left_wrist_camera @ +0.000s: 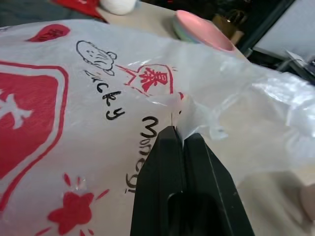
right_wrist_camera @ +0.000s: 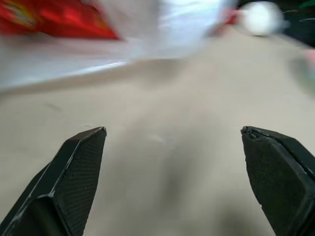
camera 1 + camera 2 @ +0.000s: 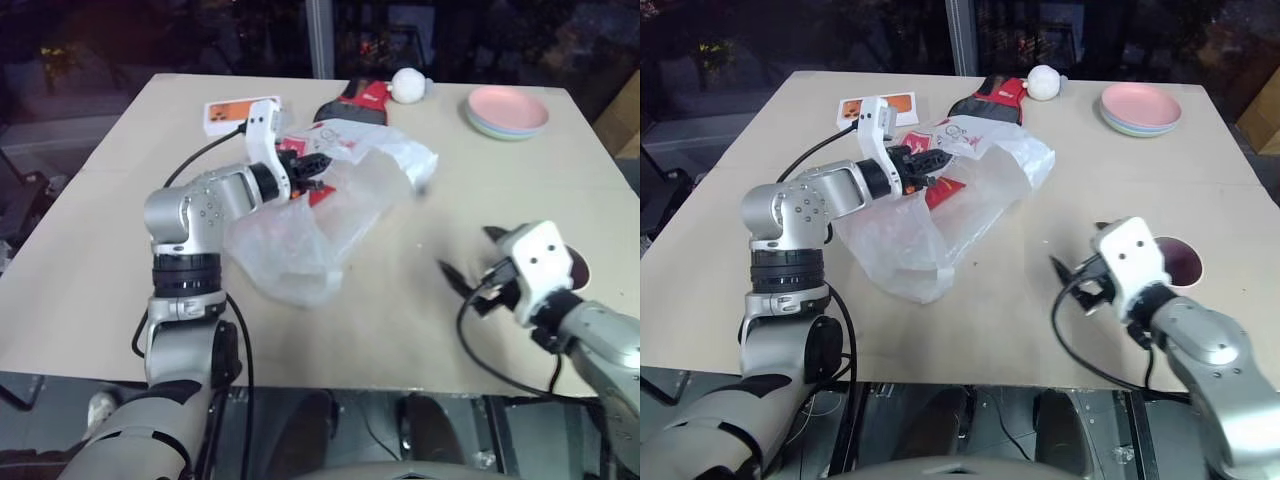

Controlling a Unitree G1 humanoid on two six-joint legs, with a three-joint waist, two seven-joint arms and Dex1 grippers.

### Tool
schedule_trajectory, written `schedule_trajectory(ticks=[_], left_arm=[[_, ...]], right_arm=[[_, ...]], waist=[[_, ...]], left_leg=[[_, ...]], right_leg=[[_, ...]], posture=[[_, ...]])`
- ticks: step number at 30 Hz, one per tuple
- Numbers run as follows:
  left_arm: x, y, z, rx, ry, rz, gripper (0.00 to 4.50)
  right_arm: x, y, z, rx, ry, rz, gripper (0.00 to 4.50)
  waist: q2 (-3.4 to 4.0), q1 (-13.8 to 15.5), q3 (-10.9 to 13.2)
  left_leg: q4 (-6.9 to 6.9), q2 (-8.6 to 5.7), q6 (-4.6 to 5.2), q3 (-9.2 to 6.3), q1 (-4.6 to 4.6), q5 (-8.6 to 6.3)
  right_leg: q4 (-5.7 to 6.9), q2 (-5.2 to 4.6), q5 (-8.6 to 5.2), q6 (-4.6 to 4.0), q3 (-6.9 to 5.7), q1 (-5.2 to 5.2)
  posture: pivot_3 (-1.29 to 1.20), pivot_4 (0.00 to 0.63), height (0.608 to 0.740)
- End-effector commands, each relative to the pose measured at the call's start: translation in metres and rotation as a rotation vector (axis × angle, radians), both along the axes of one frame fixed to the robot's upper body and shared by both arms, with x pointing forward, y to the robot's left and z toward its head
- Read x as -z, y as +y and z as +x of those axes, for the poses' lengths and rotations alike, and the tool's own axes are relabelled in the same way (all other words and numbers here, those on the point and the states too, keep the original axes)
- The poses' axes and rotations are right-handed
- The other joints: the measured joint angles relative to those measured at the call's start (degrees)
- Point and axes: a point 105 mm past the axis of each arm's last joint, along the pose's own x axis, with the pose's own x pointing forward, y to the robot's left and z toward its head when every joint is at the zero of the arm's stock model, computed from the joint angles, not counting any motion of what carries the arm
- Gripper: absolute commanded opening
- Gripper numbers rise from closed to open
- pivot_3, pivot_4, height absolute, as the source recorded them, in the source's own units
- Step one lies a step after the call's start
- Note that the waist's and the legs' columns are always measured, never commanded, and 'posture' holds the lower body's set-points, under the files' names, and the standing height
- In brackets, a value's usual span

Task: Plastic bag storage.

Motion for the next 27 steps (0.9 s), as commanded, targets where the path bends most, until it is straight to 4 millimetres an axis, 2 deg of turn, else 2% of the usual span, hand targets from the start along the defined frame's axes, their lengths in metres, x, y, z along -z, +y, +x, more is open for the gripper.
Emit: schedule_trajectory(ticks=[1,5,10,13,17,22,24,27], left_arm=[[-0.016,-0.004,0.004,0.02,-0.071,0.006,0.0],[-0.014,-0.005,0.007,0.035,-0.073,0.022,0.0],[-0.01,-0.007,0.006,0.053,-0.066,0.03,0.0],[-0.009,-0.006,0.007,0.054,-0.071,0.048,0.0],[-0.009,-0.005,0.007,0.047,-0.071,0.049,0.0],[-0.008,-0.005,0.006,0.048,-0.067,0.051,0.0],[-0.008,-0.006,0.005,0.047,-0.066,0.052,0.0],[-0.008,-0.007,0.004,0.045,-0.065,0.05,0.0]], right_arm=[[-0.012,-0.015,-0.02,0.016,-0.062,-0.023,4.44],[-0.01,-0.034,-0.049,0.063,-0.033,0.076,4.44],[-0.017,-0.055,-0.069,0.188,-0.036,0.17,4.44],[-0.007,-0.05,-0.074,0.18,0.018,0.217,4.44],[0.017,-0.029,-0.082,0.108,0.167,0.332,4.44],[0.033,-0.031,-0.085,0.21,0.225,0.386,4.44],[0.04,-0.04,-0.079,0.279,0.225,0.353,4.44],[0.041,-0.046,-0.064,0.288,0.192,0.345,4.44]], waist=[[-0.02,0.1,0.0],[-0.04,0.2,0.0],[-0.11,0.0,0.0],[-0.11,0.0,0.0],[-0.13,0.0,0.1],[-0.14,0.3,0.1],[-0.18,0.3,0.1],[-0.19,0.2,0.1]], left_leg=[[0.0,0.02,0.0,-0.02,0.0,0.0],[0.01,-0.04,0.18,-0.01,-0.06,-0.11],[0.06,-0.04,0.3,0.15,-0.04,-0.19],[0.07,0.06,0.3,0.14,-0.01,-0.19],[0.11,0.18,0.3,0.26,0.08,-0.19],[0.1,0.2,0.3,0.22,0.02,-0.19],[0.09,0.2,0.3,0.2,-0.01,-0.19],[0.1,0.2,0.3,0.19,-0.02,-0.19]], right_leg=[[-0.03,0.02,-0.01,0.0,-0.04,0.03],[-0.17,-0.05,0.12,-0.22,-0.02,0.13],[-0.28,-0.08,0.12,-0.2,0.1,0.17],[-0.27,-0.02,0.0,-0.01,0.07,0.19],[-0.27,-0.03,-0.02,0.03,0.1,0.25],[-0.39,-0.05,-0.02,0.02,0.09,0.26],[-0.46,-0.05,-0.02,0.02,0.08,0.27],[-0.48,-0.05,0.0,0.01,0.06,0.26]], posture=[[0.0,0.15,0.74],[0.0,0.15,0.74],[0.0,0.15,0.74],[0.0,0.15,0.74],[0.0,0.15,0.74],[0.0,0.15,0.74],[0.0,0.15,0.74],[0.0,0.15,0.74]])
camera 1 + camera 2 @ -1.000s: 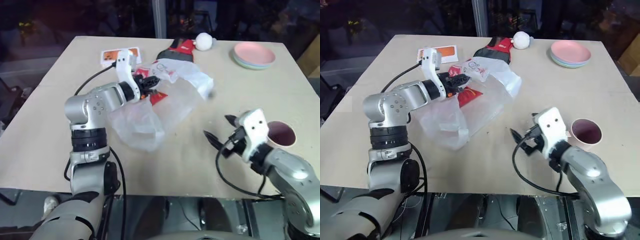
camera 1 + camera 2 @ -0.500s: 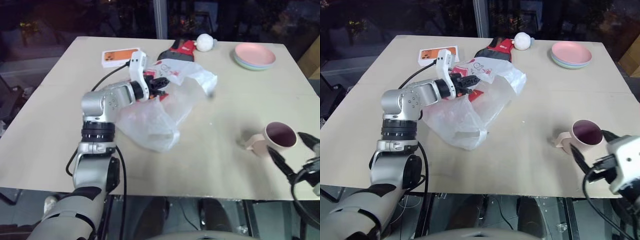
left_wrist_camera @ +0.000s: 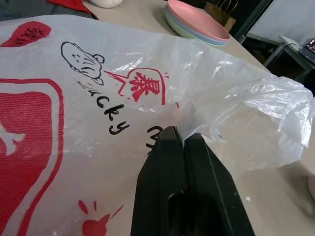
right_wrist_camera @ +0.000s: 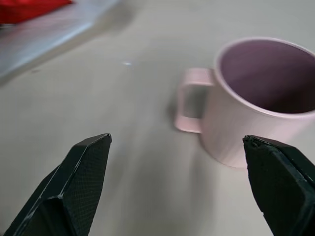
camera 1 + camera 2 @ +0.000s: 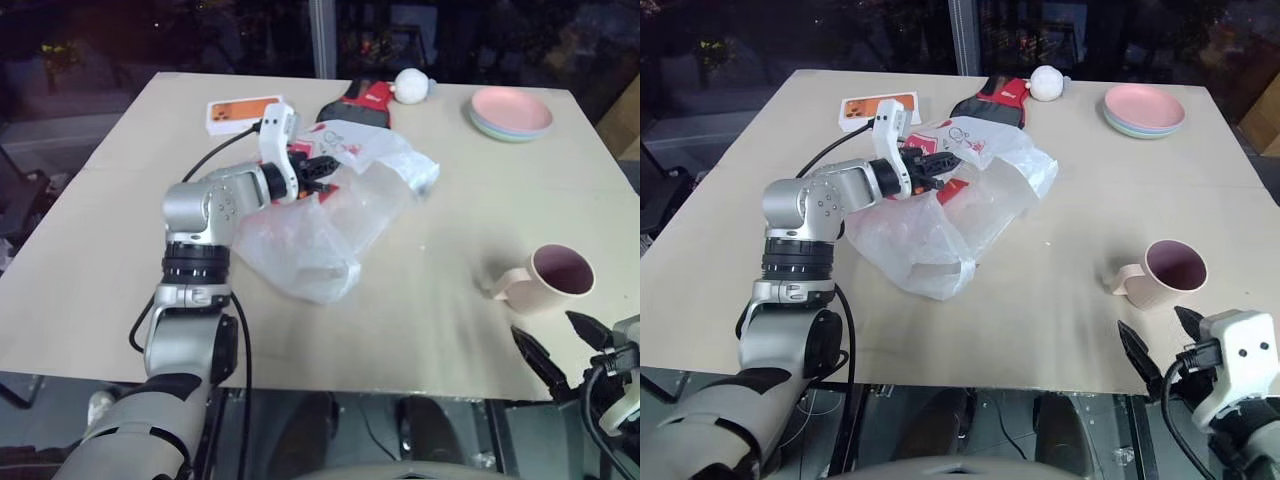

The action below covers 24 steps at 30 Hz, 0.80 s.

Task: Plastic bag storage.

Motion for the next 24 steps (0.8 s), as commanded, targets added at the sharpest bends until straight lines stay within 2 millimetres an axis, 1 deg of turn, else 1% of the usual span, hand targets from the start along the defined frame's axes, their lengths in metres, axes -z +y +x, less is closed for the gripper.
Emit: schedule_trajectory(ticks=[1,4,6,7,8,11,17,24], left_arm=[[-0.015,-0.001,-0.004,0.004,-0.059,0.0,0.0],[-0.016,0.0,-0.005,-0.003,-0.065,-0.001,0.0],[-0.017,0.004,-0.008,-0.016,-0.07,0.004,0.0],[-0.016,0.005,-0.008,-0.023,-0.071,0.004,0.0],[-0.016,0.006,-0.009,-0.028,-0.07,0.005,0.0],[-0.016,0.007,-0.011,-0.033,-0.073,0.007,0.0],[-0.015,0.008,-0.012,-0.044,-0.073,0.006,0.0],[-0.015,0.007,-0.012,-0.039,-0.075,0.004,0.0]], right_arm=[[0.0,-0.006,0.013,0.016,-0.028,-0.031,4.44],[0.004,-0.02,0.025,0.052,-0.028,-0.083,4.44],[0.007,-0.042,0.038,0.106,-0.017,-0.167,4.44],[0.006,-0.05,0.044,0.129,-0.021,-0.179,4.44],[0.005,-0.053,0.048,0.133,-0.024,-0.184,4.44],[0.007,-0.054,0.053,0.117,-0.023,-0.183,4.44],[0.008,-0.045,0.06,0.075,-0.04,-0.158,4.44],[0.018,-0.034,0.081,0.057,-0.08,-0.101,4.44]], waist=[[-0.01,0.0,0.0],[-0.03,0.0,0.0],[-0.04,0.2,0.0],[-0.09,-0.1,0.0],[-0.08,-0.1,0.0],[-0.07,0.0,0.0],[-0.05,-0.1,0.0],[-0.04,-0.2,0.0]], left_leg=[[0.0,0.0,0.0,0.0,0.0,0.0],[0.0,-0.03,0.0,-0.02,0.02,0.0],[0.0,-0.03,0.0,-0.02,0.02,0.0],[-0.02,-0.06,0.0,-0.09,0.01,0.0],[0.0,-0.1,0.0,0.0,0.0,0.0],[0.0,-0.13,0.01,-0.01,0.03,0.0],[0.0,-0.14,0.01,-0.09,0.03,0.0],[0.02,-0.11,0.0,-0.06,0.1,0.01]], right_leg=[[0.0,0.0,0.0,0.0,0.0,0.0],[0.01,0.02,0.05,-0.08,-0.02,0.02],[0.02,0.02,0.09,-0.15,-0.02,0.02],[-0.01,0.06,0.11,-0.21,-0.08,0.04],[-0.06,0.03,0.13,-0.21,-0.02,0.05],[-0.02,0.02,0.13,-0.22,-0.01,0.05],[0.01,0.05,0.13,-0.22,-0.06,0.06],[0.09,0.07,0.13,-0.21,-0.06,0.08]], posture=[[0.0,0.15,0.74],[0.0,0.15,0.74],[0.0,0.15,0.74],[0.0,0.15,0.74],[0.0,0.15,0.74],[0.0,0.15,0.74],[0.0,0.15,0.74],[0.0,0.15,0.74]])
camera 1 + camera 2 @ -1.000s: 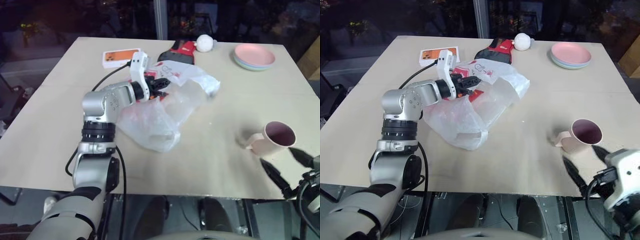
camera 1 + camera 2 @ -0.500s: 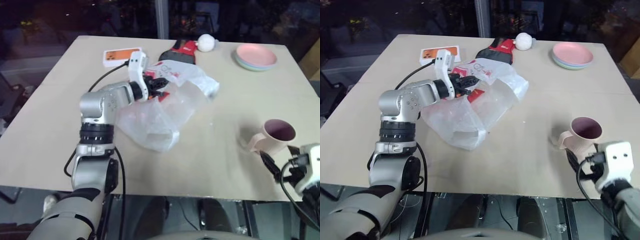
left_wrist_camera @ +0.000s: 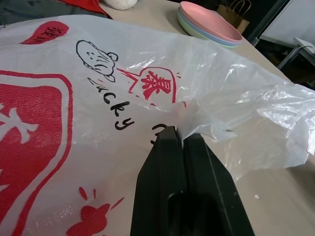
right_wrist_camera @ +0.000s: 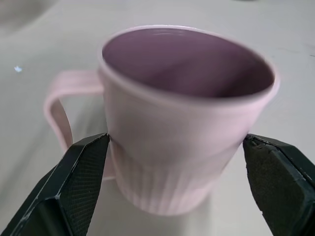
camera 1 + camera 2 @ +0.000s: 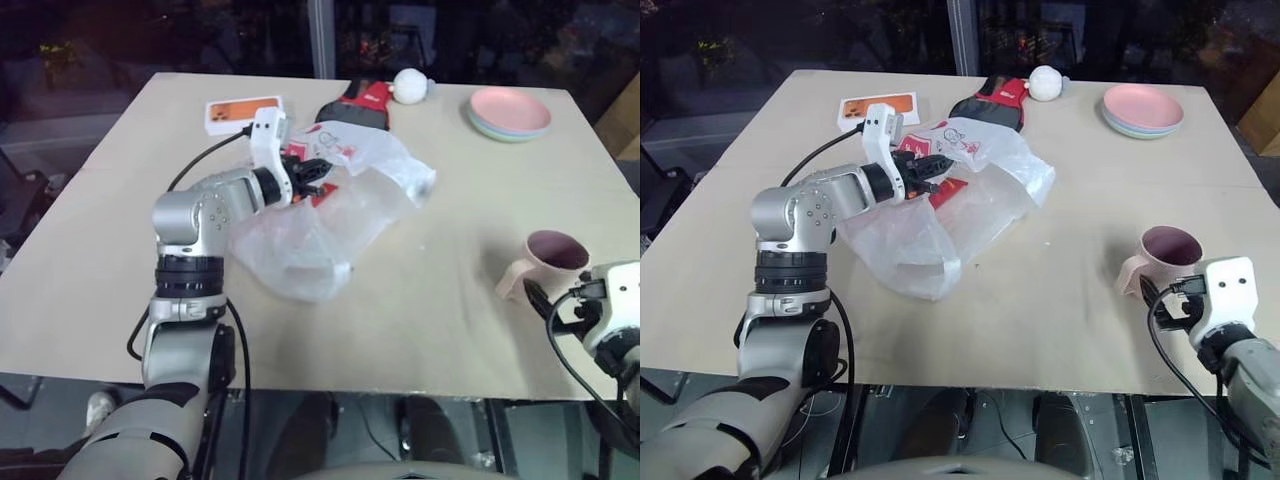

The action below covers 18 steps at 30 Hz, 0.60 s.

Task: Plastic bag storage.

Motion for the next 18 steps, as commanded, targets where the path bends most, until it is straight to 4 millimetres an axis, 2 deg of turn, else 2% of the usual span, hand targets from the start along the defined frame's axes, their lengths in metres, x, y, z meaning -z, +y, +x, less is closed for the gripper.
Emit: schedule_trajectory(ticks=[1,7,13,16,18], left_arm=[[-0.016,-0.002,-0.004,0.018,-0.063,-0.006,0.0],[-0.016,0.002,-0.005,0.008,-0.064,-0.001,0.0],[-0.014,0.005,-0.006,-0.003,-0.064,0.001,0.0],[-0.014,0.005,-0.007,-0.004,-0.064,0.0,0.0],[-0.014,0.006,-0.006,-0.01,-0.063,-0.002,0.0]], right_arm=[[0.0,0.004,0.008,-0.001,-0.042,0.02,4.44],[0.011,0.001,0.019,0.036,-0.045,0.01,4.44],[0.013,-0.001,0.019,0.046,-0.062,-0.006,4.44],[0.018,-0.008,0.005,0.036,-0.014,-0.046,4.44],[0.017,-0.003,-0.012,-0.023,0.034,-0.024,4.44]], waist=[[-0.01,0.0,0.0],[0.01,0.0,0.0],[0.01,0.0,0.0],[0.02,0.0,0.0],[0.06,0.3,0.0]], left_leg=[[0.0,0.0,0.0,-0.01,0.01,0.0],[0.0,-0.03,0.0,0.0,0.01,0.0],[0.0,-0.04,-0.01,-0.02,0.02,0.0],[0.0,-0.06,-0.01,0.0,0.02,0.0],[-0.01,-0.06,-0.01,-0.04,0.02,0.0]], right_leg=[[0.02,0.0,0.0,0.0,0.0,0.0],[0.03,0.0,0.01,-0.01,0.03,-0.01],[0.07,0.0,0.01,-0.02,0.03,-0.02],[0.08,0.0,0.01,-0.02,0.06,-0.02],[0.09,0.0,0.01,-0.02,0.04,-0.02]], posture=[[0.0,0.15,0.74],[0.0,0.15,0.74],[0.0,0.15,0.74],[0.0,0.15,0.74],[0.0,0.15,0.74]])
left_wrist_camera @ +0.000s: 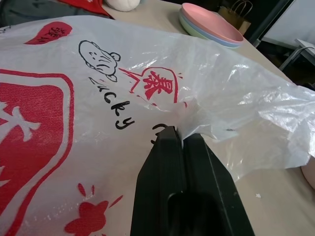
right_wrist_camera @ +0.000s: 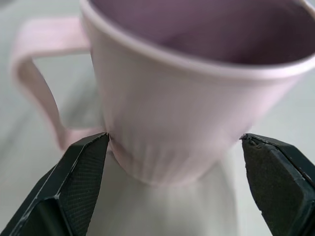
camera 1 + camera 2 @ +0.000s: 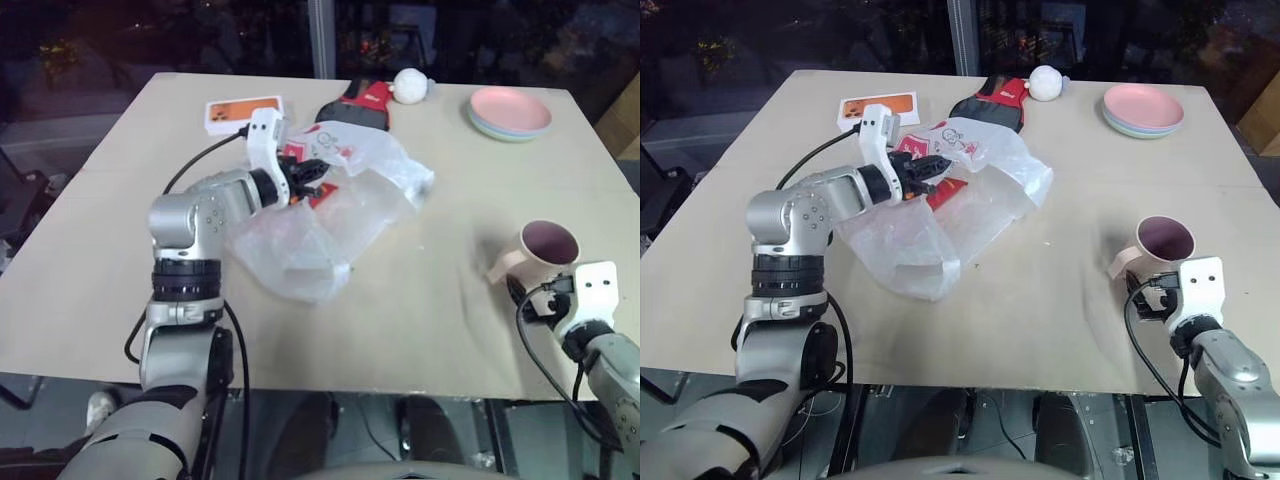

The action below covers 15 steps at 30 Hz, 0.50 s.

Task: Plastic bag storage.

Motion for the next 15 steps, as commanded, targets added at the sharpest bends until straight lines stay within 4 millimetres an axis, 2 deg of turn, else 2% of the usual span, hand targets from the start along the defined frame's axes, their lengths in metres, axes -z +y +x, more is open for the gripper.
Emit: schedule_trajectory(ticks=[1,3,6,8,10,15], left_arm=[[-0.014,0.002,-0.003,-0.004,-0.051,-0.002,0.0],[-0.012,0.003,-0.003,-0.004,-0.05,-0.001,0.0],[-0.01,0.002,-0.003,0.002,-0.044,0.003,0.0],[-0.009,-0.001,-0.002,0.01,-0.04,0.004,0.0],[-0.008,-0.004,-0.001,0.02,-0.039,0.005,0.0],[-0.012,-0.004,-0.001,0.02,-0.046,0.008,0.0]], right_arm=[[-0.018,0.008,-0.024,-0.1,0.018,0.009,4.44],[-0.02,0.015,-0.034,-0.141,0.048,0.026,4.44],[-0.027,0.038,-0.048,-0.212,0.081,0.123,4.44],[-0.036,0.065,-0.039,-0.269,0.023,0.212,4.44],[-0.038,0.08,-0.024,-0.288,-0.008,0.223,4.44],[-0.034,0.078,0.005,-0.218,-0.047,0.219,4.44]], waist=[[0.03,0.2,0.0],[0.02,0.0,0.0],[0.03,-0.4,0.0],[-0.01,-0.4,0.0],[-0.01,-0.6,0.0],[0.0,0.2,0.0]], left_leg=[[0.0,-0.02,0.0,-0.04,-0.01,0.0],[0.0,-0.02,0.0,-0.05,-0.02,-0.01],[0.02,0.02,0.0,0.04,0.03,-0.01],[0.02,0.11,0.0,0.07,0.11,0.0],[0.11,0.27,-0.01,0.07,0.13,0.0],[0.2,0.23,-0.06,-0.04,0.04,0.03]], right_leg=[[0.02,-0.01,0.0,0.0,-0.03,0.0],[0.03,-0.02,0.0,0.0,-0.04,0.0],[0.04,-0.01,-0.01,0.03,0.03,0.0],[0.1,0.02,-0.12,0.2,0.04,0.01],[0.1,0.19,-0.08,0.17,0.03,0.01],[0.12,0.16,-0.03,0.06,-0.07,0.01]], posture=[[0.0,0.15,0.74],[0.0,0.15,0.74],[0.0,0.15,0.74],[0.0,0.15,0.74],[0.0,0.15,0.74],[0.0,0.15,0.74]])
